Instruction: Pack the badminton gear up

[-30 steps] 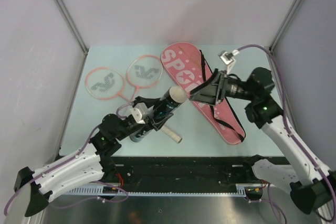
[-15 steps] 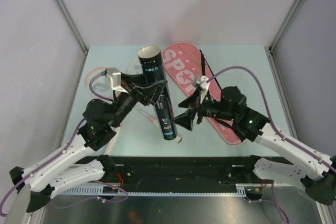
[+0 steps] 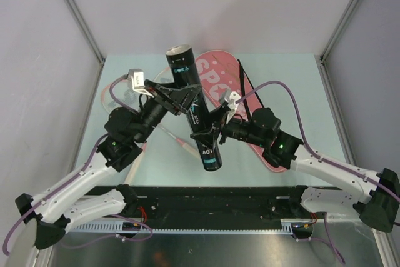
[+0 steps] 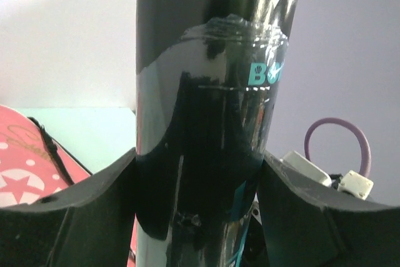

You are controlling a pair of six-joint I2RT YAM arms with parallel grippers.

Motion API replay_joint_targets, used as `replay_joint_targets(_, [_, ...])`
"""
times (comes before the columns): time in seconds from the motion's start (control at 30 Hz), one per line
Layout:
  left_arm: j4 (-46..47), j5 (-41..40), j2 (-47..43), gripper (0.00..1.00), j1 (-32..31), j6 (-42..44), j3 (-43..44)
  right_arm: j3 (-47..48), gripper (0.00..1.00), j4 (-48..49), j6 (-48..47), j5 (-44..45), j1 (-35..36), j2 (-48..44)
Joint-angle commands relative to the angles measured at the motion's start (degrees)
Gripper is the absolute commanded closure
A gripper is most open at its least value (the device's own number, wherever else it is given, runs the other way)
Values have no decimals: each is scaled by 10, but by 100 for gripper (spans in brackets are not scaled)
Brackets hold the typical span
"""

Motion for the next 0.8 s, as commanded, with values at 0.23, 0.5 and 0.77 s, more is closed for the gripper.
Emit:
replay_joint_targets(0.23, [30, -13, 10, 47, 6, -30, 21, 17, 61, 14, 24, 114, -42, -14])
replay_joint_targets(0.5, [-27, -94, -44, 0, 6, 198, -44, 66, 66, -129, 25, 101, -268, 15])
replay_joint_targets(0.77, [-164, -140, -45, 0, 7, 366, -57, 214, 67, -296, -127, 265, -494, 224])
